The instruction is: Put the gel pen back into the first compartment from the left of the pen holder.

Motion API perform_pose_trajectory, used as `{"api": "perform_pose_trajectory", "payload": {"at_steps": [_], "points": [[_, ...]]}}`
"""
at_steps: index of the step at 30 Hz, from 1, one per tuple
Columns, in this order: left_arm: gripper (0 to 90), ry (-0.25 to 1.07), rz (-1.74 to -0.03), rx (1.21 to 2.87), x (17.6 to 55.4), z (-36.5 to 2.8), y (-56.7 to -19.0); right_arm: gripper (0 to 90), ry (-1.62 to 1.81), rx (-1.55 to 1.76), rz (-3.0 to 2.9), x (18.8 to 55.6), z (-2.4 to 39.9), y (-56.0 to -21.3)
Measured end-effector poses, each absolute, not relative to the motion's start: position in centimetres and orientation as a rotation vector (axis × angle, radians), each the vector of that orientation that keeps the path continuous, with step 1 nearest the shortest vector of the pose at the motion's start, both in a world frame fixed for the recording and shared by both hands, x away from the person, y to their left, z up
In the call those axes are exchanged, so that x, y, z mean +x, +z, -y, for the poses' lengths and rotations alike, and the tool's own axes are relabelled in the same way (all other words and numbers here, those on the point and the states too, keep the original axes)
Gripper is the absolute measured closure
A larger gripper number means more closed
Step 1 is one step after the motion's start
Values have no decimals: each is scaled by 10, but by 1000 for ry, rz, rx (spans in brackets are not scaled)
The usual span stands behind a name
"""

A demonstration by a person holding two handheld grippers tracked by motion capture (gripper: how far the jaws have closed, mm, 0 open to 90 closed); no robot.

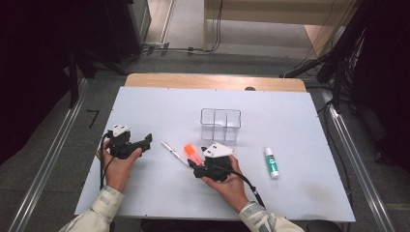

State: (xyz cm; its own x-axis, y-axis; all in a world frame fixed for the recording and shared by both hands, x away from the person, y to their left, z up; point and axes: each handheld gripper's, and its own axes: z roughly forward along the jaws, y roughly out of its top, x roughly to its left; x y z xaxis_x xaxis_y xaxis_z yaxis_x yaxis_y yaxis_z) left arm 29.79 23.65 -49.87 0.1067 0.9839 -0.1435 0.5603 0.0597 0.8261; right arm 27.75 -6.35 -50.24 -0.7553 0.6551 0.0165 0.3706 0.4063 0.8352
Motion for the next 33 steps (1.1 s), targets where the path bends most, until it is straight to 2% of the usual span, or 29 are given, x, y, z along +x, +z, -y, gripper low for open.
{"api": "perform_pose_trajectory", "payload": {"at_steps": [21, 33], "points": [[154, 681, -1555, 1603, 298, -239, -499, 528, 1223, 856, -2426, 273, 22, -513], [154, 680, -1549, 1603, 298, -239, -498, 578, 1110, 899, -2455, 276, 13, -520]]}}
